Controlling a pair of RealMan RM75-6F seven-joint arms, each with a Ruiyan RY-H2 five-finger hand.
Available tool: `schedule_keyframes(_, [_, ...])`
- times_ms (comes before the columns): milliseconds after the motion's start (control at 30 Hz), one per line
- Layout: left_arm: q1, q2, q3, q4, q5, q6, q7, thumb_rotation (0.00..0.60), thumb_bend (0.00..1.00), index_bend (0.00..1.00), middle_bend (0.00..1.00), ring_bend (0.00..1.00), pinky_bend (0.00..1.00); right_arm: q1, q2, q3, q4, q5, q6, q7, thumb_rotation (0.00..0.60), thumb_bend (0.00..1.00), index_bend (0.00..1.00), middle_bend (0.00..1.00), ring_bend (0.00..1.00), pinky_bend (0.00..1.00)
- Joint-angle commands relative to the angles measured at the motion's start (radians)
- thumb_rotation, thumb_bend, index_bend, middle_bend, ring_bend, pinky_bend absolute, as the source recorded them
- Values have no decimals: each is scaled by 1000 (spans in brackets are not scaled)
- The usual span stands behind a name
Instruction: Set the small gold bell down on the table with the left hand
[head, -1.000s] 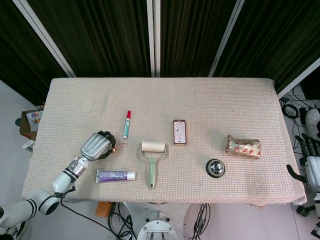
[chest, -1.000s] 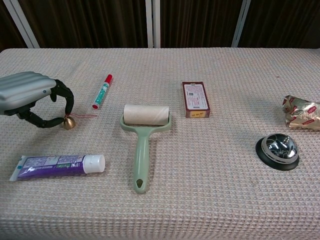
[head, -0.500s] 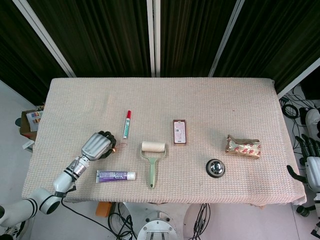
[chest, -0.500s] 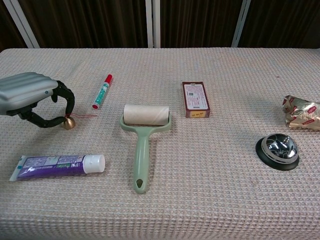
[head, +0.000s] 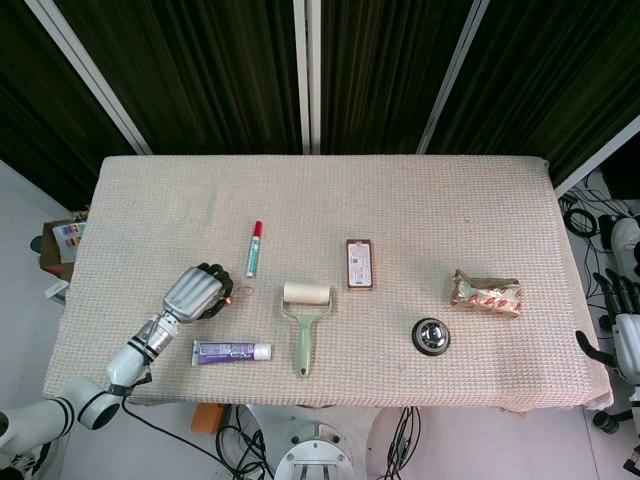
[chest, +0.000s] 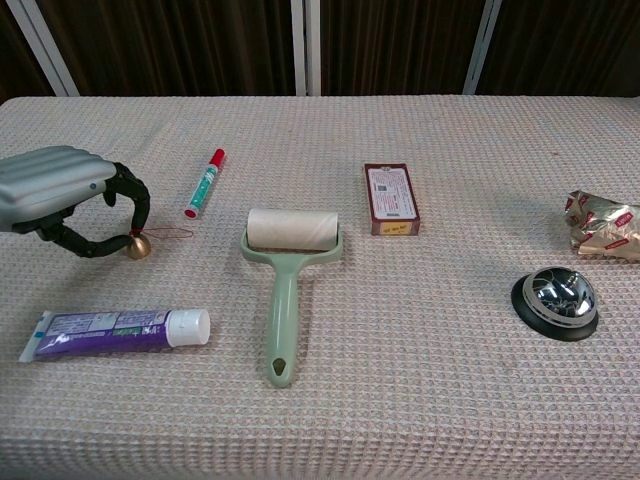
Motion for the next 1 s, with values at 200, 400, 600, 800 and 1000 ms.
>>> schedule_keyframes(200, [-2, -5, -1, 5, -3, -4, -5, 600, 409, 544, 444, 312, 403, 0, 0, -1, 0, 4, -5, -1, 600, 198, 0, 0, 0, 0])
schedule_keyframes(400, [-1, -12, -5, 16, -6, 2, -4, 600, 417, 586, 484, 346, 432, 0, 1, -1, -1, 5, -7, -2, 600, 197, 0, 0, 0, 0])
schedule_keyframes(600, [0, -20, -6, 26, -6, 9, 5, 600, 427, 619, 520, 382, 467, 0, 2, -2, -1, 7, -11, -3, 600, 197, 0, 0, 0, 0])
schedule_keyframes(800, [1, -22, -12, 29, 0, 28, 10, 600, 428, 655, 555, 416, 506, 1, 5, -2, -6, 6, -13, -6, 600, 197, 0, 0, 0, 0])
schedule_keyframes(1000, [4, -12, -17, 19, 11, 61, 14, 600, 428, 684, 585, 446, 538, 2, 7, -2, -10, 5, -12, -7, 600, 198, 0, 0, 0, 0])
